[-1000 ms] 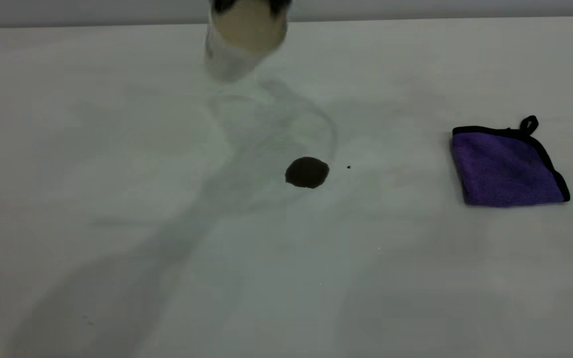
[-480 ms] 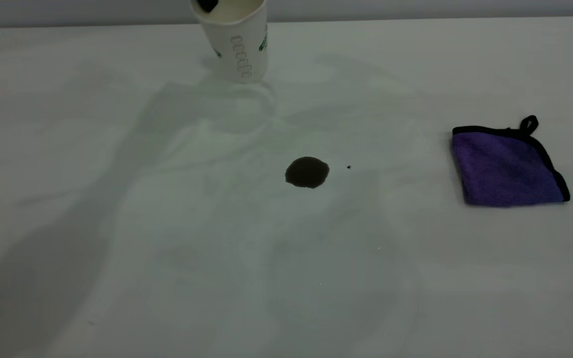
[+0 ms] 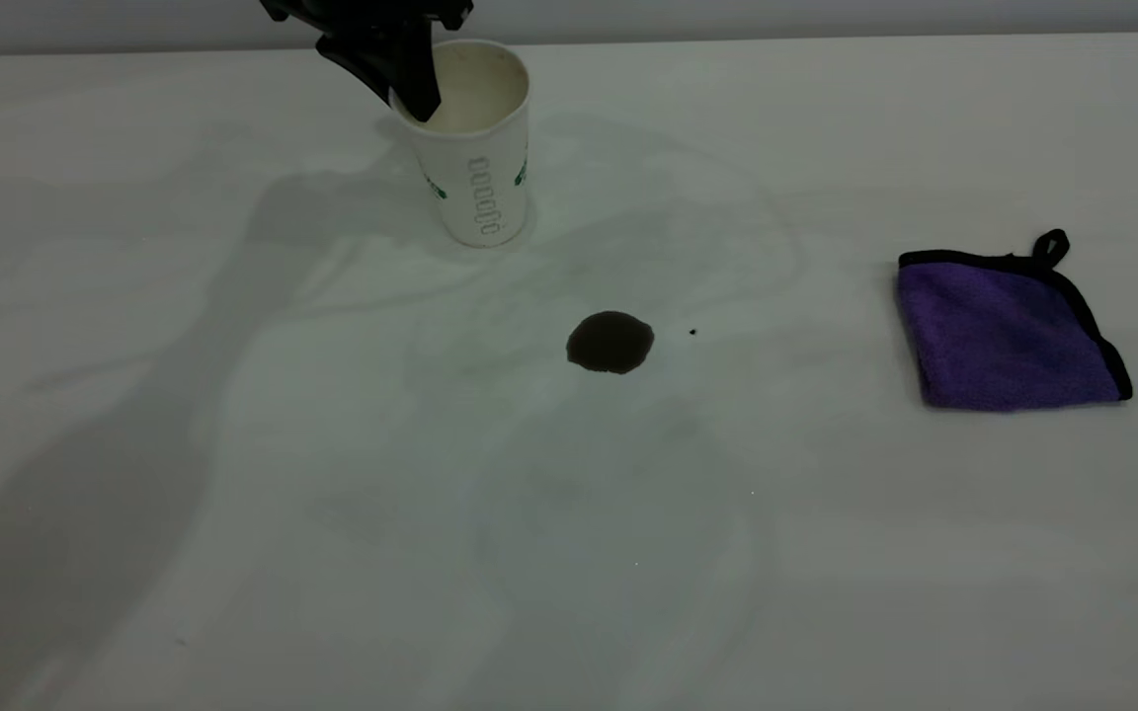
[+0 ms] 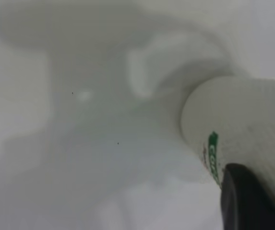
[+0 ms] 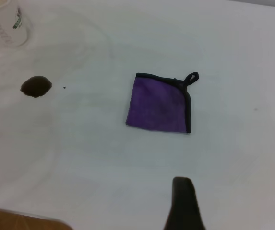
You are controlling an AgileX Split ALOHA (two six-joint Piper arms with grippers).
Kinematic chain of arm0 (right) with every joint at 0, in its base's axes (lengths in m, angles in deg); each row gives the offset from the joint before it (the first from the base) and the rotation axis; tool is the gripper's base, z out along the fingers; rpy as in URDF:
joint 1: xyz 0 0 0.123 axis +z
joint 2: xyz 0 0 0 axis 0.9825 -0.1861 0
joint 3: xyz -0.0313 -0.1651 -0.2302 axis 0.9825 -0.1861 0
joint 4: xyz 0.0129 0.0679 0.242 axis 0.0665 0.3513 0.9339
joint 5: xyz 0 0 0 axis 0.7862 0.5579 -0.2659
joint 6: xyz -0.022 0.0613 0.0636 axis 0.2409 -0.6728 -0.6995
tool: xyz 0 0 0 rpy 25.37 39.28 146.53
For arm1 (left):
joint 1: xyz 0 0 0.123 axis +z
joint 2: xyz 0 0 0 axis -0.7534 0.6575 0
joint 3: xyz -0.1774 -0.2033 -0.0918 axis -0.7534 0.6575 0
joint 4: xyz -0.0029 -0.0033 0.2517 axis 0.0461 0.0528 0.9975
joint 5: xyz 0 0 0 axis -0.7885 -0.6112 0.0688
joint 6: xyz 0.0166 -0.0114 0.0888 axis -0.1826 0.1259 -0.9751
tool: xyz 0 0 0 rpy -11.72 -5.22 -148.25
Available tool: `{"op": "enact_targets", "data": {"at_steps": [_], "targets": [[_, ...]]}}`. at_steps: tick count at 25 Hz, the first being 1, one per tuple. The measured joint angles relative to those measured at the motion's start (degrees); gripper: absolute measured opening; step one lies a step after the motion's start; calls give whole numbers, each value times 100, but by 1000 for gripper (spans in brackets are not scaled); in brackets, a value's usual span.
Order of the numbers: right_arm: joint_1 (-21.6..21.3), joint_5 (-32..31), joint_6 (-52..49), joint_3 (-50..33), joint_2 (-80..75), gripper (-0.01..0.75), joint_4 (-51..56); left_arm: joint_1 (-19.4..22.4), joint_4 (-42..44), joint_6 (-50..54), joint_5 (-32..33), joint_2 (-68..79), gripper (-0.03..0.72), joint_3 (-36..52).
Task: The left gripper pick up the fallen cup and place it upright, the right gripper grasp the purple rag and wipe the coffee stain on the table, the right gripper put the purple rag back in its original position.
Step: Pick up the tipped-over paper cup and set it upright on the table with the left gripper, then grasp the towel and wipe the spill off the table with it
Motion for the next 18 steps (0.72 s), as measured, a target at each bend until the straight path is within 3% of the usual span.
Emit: {"op": "enact_targets", "data": {"at_steps": [5,9,11,14,18], "targets": [[0,0,0,0,0,589,0,0,-57,-250,24,-7,432,-87],[0,0,0,0,0,589,0,0,-17,-508,520,-288,665,-375],[0,0,0,0,0,589,0,0,82,-533,970,-591,702,-620],[0,0,0,0,0,589,0,0,269,-533,1620,-1085,696,-1029],[0,0,0,0,0,589,0,0,513,-370,1620,-1765,644,-1264]]}}
